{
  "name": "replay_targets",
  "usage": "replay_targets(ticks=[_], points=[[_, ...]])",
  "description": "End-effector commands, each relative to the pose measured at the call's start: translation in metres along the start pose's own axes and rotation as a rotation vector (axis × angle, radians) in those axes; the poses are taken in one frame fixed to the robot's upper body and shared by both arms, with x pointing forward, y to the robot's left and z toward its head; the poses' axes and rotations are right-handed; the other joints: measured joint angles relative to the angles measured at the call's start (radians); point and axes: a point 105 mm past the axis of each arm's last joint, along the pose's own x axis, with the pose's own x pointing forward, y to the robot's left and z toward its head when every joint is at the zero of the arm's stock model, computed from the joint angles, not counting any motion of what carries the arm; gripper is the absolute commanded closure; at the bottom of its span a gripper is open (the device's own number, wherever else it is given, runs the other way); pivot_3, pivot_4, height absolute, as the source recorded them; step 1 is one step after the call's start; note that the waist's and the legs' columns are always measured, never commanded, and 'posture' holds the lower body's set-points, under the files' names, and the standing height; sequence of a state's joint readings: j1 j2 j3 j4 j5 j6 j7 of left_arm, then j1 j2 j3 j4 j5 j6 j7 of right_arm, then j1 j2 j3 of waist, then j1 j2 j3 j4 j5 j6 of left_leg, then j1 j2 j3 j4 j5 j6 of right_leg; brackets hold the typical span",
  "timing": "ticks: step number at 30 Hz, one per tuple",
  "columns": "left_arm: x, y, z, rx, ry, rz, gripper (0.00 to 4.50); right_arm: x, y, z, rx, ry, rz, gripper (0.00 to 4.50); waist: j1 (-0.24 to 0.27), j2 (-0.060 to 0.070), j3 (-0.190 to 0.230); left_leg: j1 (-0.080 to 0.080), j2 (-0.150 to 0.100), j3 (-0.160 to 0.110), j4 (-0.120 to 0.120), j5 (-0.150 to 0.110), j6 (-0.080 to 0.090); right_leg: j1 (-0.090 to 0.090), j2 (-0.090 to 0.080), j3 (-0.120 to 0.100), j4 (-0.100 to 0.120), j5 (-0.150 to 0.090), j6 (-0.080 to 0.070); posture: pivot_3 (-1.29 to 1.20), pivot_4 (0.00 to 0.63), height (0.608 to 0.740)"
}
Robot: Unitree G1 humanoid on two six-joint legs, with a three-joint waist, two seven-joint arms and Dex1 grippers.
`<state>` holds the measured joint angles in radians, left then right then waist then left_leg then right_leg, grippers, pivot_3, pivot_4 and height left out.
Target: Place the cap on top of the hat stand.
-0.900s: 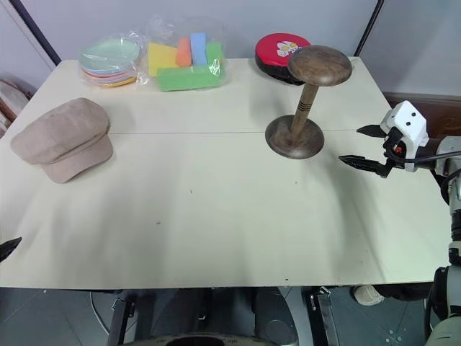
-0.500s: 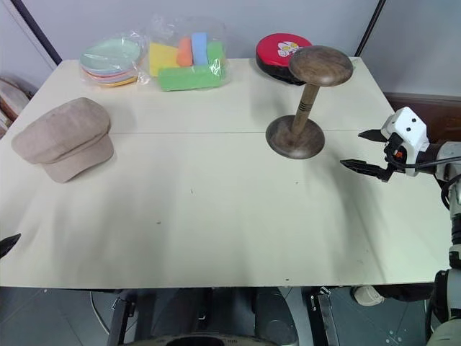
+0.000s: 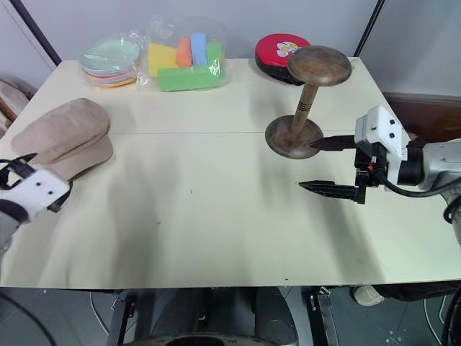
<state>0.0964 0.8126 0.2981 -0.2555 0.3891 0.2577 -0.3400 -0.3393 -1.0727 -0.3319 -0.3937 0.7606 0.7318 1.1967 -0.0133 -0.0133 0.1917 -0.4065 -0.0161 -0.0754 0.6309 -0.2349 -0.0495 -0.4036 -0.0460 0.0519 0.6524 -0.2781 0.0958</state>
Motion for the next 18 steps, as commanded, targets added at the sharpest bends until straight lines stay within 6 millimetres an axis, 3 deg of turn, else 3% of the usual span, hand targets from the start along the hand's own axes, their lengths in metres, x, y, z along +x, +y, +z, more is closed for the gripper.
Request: replay_targets(ticks=[1,7,18], points=[[0.016,-0.015,0.002,0.072,0.029,0.022,0.01,-0.001,0.019,0.032,-0.011,-0.081,0.053,0.00,0.001,-0.001,0.000,0.000,0.000,0.000,0.000,0.000,0.000,0.000,0.000,0.000,0.000,0.000,0.000,0.00,0.150,0.740],[0.049,-0.030,-0.007,0.166,0.082,0.050,0.01,0.002,0.023,0.057,-0.012,-0.149,0.051,0.00,0.001,-0.001,0.000,0.000,0.000,-0.001,0.001,0.000,0.000,0.000,0.000,-0.001,0.000,0.001,0.001,0.00,0.150,0.740],[0.090,-0.034,-0.017,0.148,0.144,0.093,0.01,0.002,0.016,0.058,-0.018,-0.151,-0.008,0.00,0.004,-0.001,-0.001,-0.001,-0.002,-0.005,0.001,0.000,0.000,-0.001,-0.003,-0.001,0.002,0.001,0.002,0.00,0.150,0.740]])
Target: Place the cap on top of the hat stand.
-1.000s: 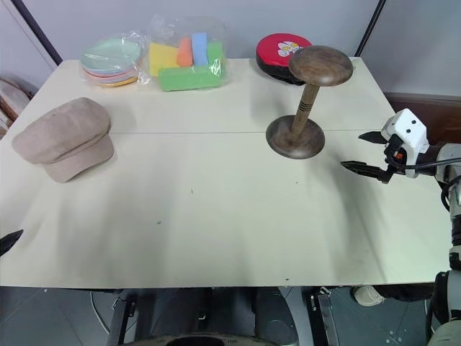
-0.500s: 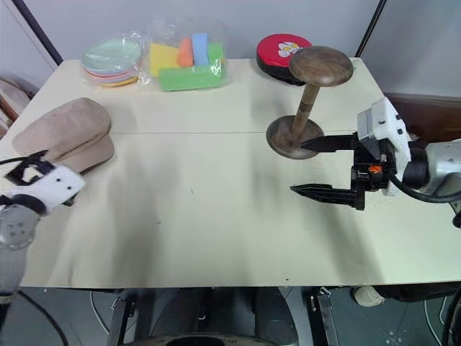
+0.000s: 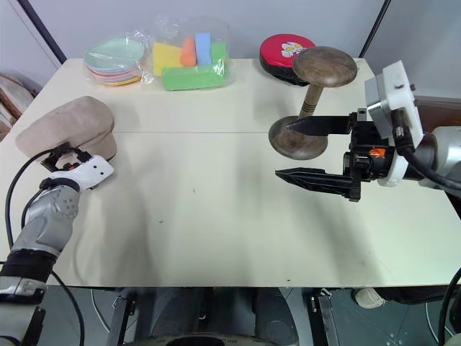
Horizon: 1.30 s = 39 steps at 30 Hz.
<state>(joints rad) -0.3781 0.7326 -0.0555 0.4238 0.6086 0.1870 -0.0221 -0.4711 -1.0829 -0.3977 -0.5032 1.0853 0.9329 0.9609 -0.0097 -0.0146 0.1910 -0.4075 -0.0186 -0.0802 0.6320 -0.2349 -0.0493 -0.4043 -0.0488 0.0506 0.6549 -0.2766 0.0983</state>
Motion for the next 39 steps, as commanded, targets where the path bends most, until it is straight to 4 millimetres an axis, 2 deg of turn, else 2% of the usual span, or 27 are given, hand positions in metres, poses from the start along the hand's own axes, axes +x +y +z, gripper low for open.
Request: replay_targets(ticks=[1,5,7,9,13,15,19,26,27,30,33,37,38,39], points=[[0.008,-0.005,-0.005,0.025,0.006,-0.009,0.01,-0.003,0.000,0.008,-0.045,-0.011,-0.019,0.00,0.001,0.000,0.000,0.000,0.000,0.000,0.000,0.000,0.000,0.000,0.000,0.000,0.000,0.000,0.000,0.00,0.150,0.740],[0.013,-0.007,-0.006,0.028,-0.013,-0.025,0.01,-0.003,-0.002,0.008,-0.050,-0.010,-0.026,0.00,0.000,0.002,-0.001,0.000,0.000,0.000,0.000,0.000,0.000,0.000,0.000,0.000,0.001,0.000,0.000,0.00,0.150,0.740],[0.015,-0.005,-0.007,0.017,-0.018,-0.019,0.55,-0.004,-0.003,0.007,-0.053,-0.007,-0.034,0.00,0.001,0.003,-0.002,0.000,0.000,0.000,0.000,0.000,0.000,0.000,0.000,0.000,0.001,0.000,0.000,0.00,0.150,0.740],[0.016,-0.002,-0.008,0.001,-0.022,-0.013,1.24,-0.005,-0.004,0.008,-0.056,-0.007,-0.043,0.00,-0.001,0.003,-0.002,0.000,0.000,0.000,0.000,0.000,0.000,0.000,0.000,0.000,0.001,0.000,0.000,0.00,0.150,0.740],[0.018,0.004,-0.008,-0.017,-0.031,0.000,3.42,-0.007,-0.006,0.008,-0.066,-0.005,-0.058,0.00,-0.002,0.003,-0.002,0.000,0.000,0.000,0.000,0.000,0.000,-0.001,0.000,0.000,0.002,0.000,0.000,0.00,0.150,0.740],[0.019,0.008,-0.008,-0.018,-0.034,0.012,4.34,-0.009,-0.008,0.007,-0.067,-0.003,-0.071,0.00,0.000,0.003,-0.002,0.000,-0.001,0.000,0.000,0.000,0.000,0.000,0.000,0.000,0.002,0.000,0.000,0.00,0.150,0.740],[0.022,0.029,0.000,-0.002,-0.071,0.066,4.43,-0.017,-0.018,0.007,-0.039,-0.002,-0.131,0.00,-0.001,0.003,-0.002,0.000,-0.001,0.000,0.001,0.000,0.000,-0.001,0.000,0.000,0.002,0.000,0.000,0.00,0.150,0.740],[0.020,0.105,0.065,-0.003,-0.314,0.230,4.43,-0.036,-0.035,0.016,-0.107,-0.003,-0.271,0.00,0.005,0.001,-0.001,-0.002,-0.002,0.000,0.002,0.000,0.000,-0.001,-0.001,-0.002,0.002,0.000,0.000,0.00,0.150,0.740],[0.020,0.111,0.070,0.003,-0.332,0.243,4.43,-0.037,-0.036,0.017,-0.109,-0.005,-0.278,0.00,0.005,0.001,-0.001,-0.002,-0.002,0.001,0.002,0.000,0.000,-0.001,-0.001,-0.002,0.002,0.000,0.000,0.00,0.150,0.740],[0.011,0.152,0.100,0.016,-0.437,0.345,4.43,-0.044,-0.037,0.020,-0.110,-0.016,-0.310,0.00,0.001,0.001,-0.001,-0.002,-0.002,0.001,0.002,0.000,0.000,-0.001,0.000,-0.001,0.002,0.000,0.000,0.00,0.150,0.740],[-0.001,0.183,0.128,0.013,-0.537,0.437,4.43,-0.048,-0.037,0.021,-0.106,-0.022,-0.331,0.00,-0.004,0.001,-0.001,-0.002,-0.002,0.001,0.002,0.000,0.000,-0.001,0.000,-0.001,0.002,0.000,0.000,0.00,0.150,0.740],[-0.030,0.215,0.194,-0.039,-0.787,0.540,4.43,-0.054,-0.037,0.020,-0.099,-0.023,-0.371,0.00,0.000,0.001,-0.001,-0.002,-0.002,0.002,0.002,0.000,0.000,-0.002,0.001,-0.001,0.002,0.000,0.000,0.00,0.150,0.740],[-0.040,0.217,0.217,-0.059,-0.876,0.548,4.43,-0.057,-0.037,0.021,-0.096,-0.024,-0.381,0.00,0.002,0.001,-0.001,-0.002,-0.002,0.002,0.002,0.000,0.000,-0.001,0.000,-0.001,0.002,0.000,0.000,0.00,0.150,0.740],[-0.047,0.218,0.230,-0.070,-0.932,0.551,4.43,-0.058,-0.037,0.021,-0.095,-0.025,-0.386,0.00,0.007,0.000,-0.001,-0.002,-0.003,0.002,0.003,0.000,0.000,-0.001,0.000,-0.001,0.002,0.000,0.001,0.00,0.150,0.740]])
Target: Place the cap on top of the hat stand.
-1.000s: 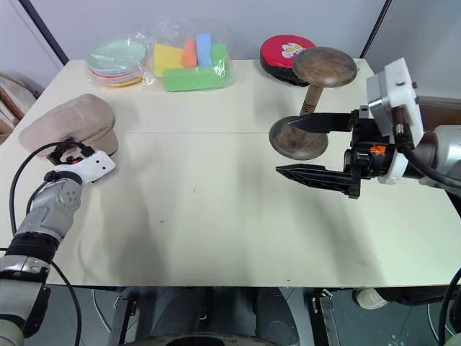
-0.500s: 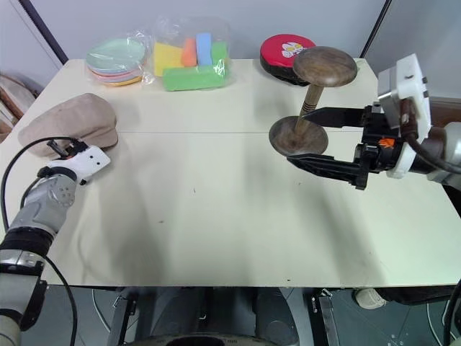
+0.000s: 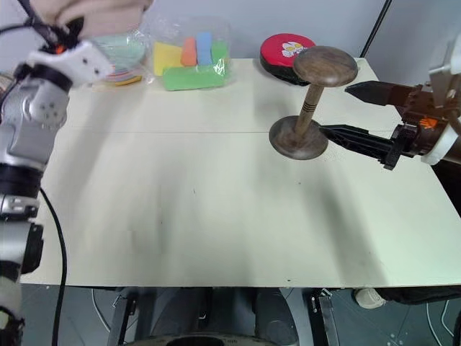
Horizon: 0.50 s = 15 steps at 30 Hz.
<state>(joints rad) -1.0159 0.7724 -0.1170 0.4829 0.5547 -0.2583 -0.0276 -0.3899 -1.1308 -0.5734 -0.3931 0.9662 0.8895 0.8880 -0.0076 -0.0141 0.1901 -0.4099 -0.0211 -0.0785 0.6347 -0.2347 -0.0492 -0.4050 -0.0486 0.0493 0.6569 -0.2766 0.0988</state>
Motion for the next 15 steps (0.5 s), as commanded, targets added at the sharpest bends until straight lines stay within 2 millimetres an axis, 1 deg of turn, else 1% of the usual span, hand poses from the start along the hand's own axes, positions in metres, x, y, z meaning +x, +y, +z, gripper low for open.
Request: replay_targets(ticks=[1,2,3,4,6,7,8,10,13,15], points=[[0.022,0.017,0.078,-0.095,-0.295,0.078,4.43,-0.013,0.000,0.016,-0.045,-0.028,-0.047,0.00,0.009,0.000,0.000,0.000,-0.001,0.000,0.001,0.000,0.000,0.000,0.000,0.000,0.000,0.000,0.000,0.00,0.150,0.740],[0.024,0.016,0.093,-0.120,-0.356,0.078,4.43,-0.015,0.000,0.016,-0.040,-0.029,-0.054,0.00,0.013,0.000,0.000,-0.001,-0.001,0.000,0.002,0.000,0.000,0.000,0.000,0.000,0.000,0.000,0.001,0.00,0.150,0.740],[0.026,0.011,0.115,-0.144,-0.446,0.067,4.43,-0.019,-0.001,0.017,-0.036,-0.026,-0.065,0.00,0.016,0.000,0.000,-0.001,-0.001,0.000,0.002,0.000,0.001,0.001,0.000,0.000,0.000,0.000,0.001,0.00,0.150,0.740],[0.026,0.008,0.130,-0.158,-0.507,0.060,4.43,-0.021,-0.001,0.017,-0.033,-0.024,-0.073,0.00,0.019,0.000,0.000,-0.001,-0.001,0.000,0.003,0.000,0.001,0.001,0.000,0.000,0.000,0.000,0.001,0.00,0.150,0.740],[0.025,-0.005,0.160,-0.165,-0.628,0.015,4.43,-0.029,-0.002,0.018,-0.039,-0.007,-0.105,0.00,0.020,0.000,0.000,-0.001,-0.002,0.001,0.003,-0.001,0.001,0.001,0.000,0.001,0.000,0.000,0.001,0.00,0.150,0.740],[0.025,-0.013,0.171,-0.167,-0.675,-0.007,4.43,-0.034,-0.002,0.018,-0.039,-0.001,-0.127,0.00,0.018,0.000,0.000,-0.001,-0.002,0.001,0.003,-0.001,0.001,0.001,0.000,0.001,0.000,0.000,0.001,0.00,0.150,0.740],[0.024,-0.020,0.181,-0.169,-0.713,-0.026,4.43,-0.039,-0.003,0.019,-0.040,0.005,-0.151,0.00,0.016,0.000,0.000,-0.001,-0.002,0.001,0.003,-0.001,0.001,0.000,0.000,0.001,0.000,0.000,0.001,0.00,0.150,0.740],[0.023,-0.026,0.187,-0.171,-0.747,-0.039,4.43,-0.044,-0.003,0.019,-0.039,0.010,-0.173,0.00,0.011,0.000,0.000,0.000,-0.002,0.002,0.003,-0.001,0.002,0.000,0.001,0.002,0.000,0.000,0.001,0.00,0.150,0.740],[0.025,-0.045,0.207,-0.213,-0.792,-0.077,4.43,-0.060,-0.001,0.019,-0.030,0.024,-0.236,0.00,0.008,0.000,0.000,0.001,-0.002,0.003,0.002,-0.001,0.002,0.000,0.002,0.003,0.000,0.000,0.001,0.00,0.150,0.740],[0.025,-0.054,0.217,-0.205,-0.819,-0.081,4.43,-0.064,0.003,0.018,-0.022,0.027,-0.251,0.00,0.010,-0.001,0.000,0.000,-0.002,0.003,0.003,-0.001,0.002,0.000,0.002,0.003,0.000,0.000,0.001,0.00,0.150,0.740]])
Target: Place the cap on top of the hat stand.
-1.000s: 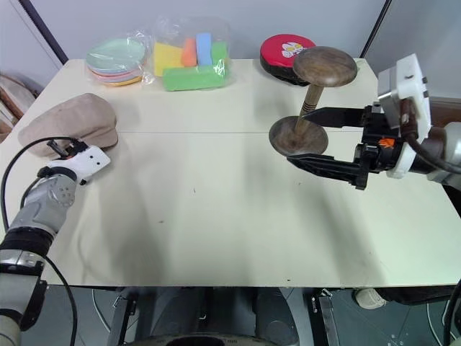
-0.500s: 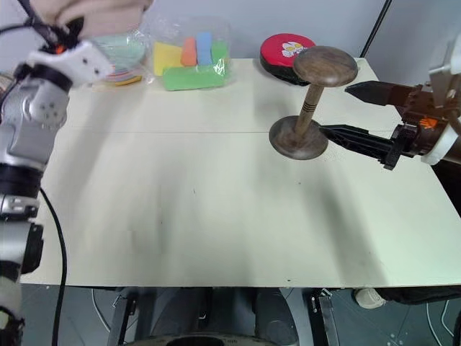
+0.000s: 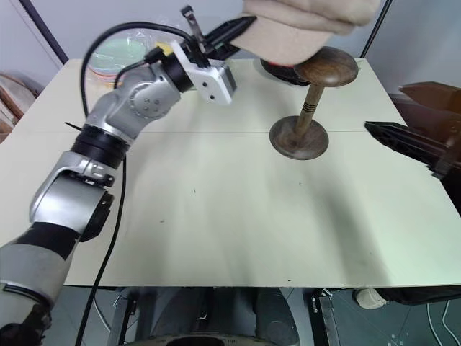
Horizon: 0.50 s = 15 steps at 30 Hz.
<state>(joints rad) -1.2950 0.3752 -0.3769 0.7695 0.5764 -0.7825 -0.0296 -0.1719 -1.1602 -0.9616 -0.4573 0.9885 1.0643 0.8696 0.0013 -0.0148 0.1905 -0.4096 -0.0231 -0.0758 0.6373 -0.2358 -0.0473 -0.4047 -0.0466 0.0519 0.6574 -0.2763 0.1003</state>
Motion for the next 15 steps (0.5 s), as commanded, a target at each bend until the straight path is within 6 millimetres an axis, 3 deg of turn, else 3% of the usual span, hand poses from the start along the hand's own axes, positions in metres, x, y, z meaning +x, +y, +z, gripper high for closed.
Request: replay_targets(ticks=[1,8,15], points=[[0.016,0.002,0.014,0.035,-0.069,0.036,4.43,-0.012,0.008,0.012,-0.051,-0.027,-0.036,0.00,0.001,0.000,0.000,0.000,0.000,0.000,0.000,0.000,0.000,0.000,0.000,0.000,0.000,0.000,0.000,0.00,0.150,0.740],[0.031,-0.042,0.037,0.013,-0.149,-0.029,4.43,-0.017,0.014,0.008,-0.032,-0.029,-0.065,0.00,0.008,-0.001,0.000,0.000,0.000,0.000,0.001,0.000,0.000,0.000,0.000,0.000,0.000,0.000,0.000,0.00,0.150,0.740],[0.024,-0.099,0.026,0.024,-0.049,-0.205,4.43,-0.014,0.019,0.003,-0.023,-0.026,-0.063,0.00,0.009,-0.001,0.001,0.000,-0.001,0.000,0.001,0.000,0.000,0.000,0.000,0.000,0.000,0.000,0.001,0.00,0.150,0.740]])
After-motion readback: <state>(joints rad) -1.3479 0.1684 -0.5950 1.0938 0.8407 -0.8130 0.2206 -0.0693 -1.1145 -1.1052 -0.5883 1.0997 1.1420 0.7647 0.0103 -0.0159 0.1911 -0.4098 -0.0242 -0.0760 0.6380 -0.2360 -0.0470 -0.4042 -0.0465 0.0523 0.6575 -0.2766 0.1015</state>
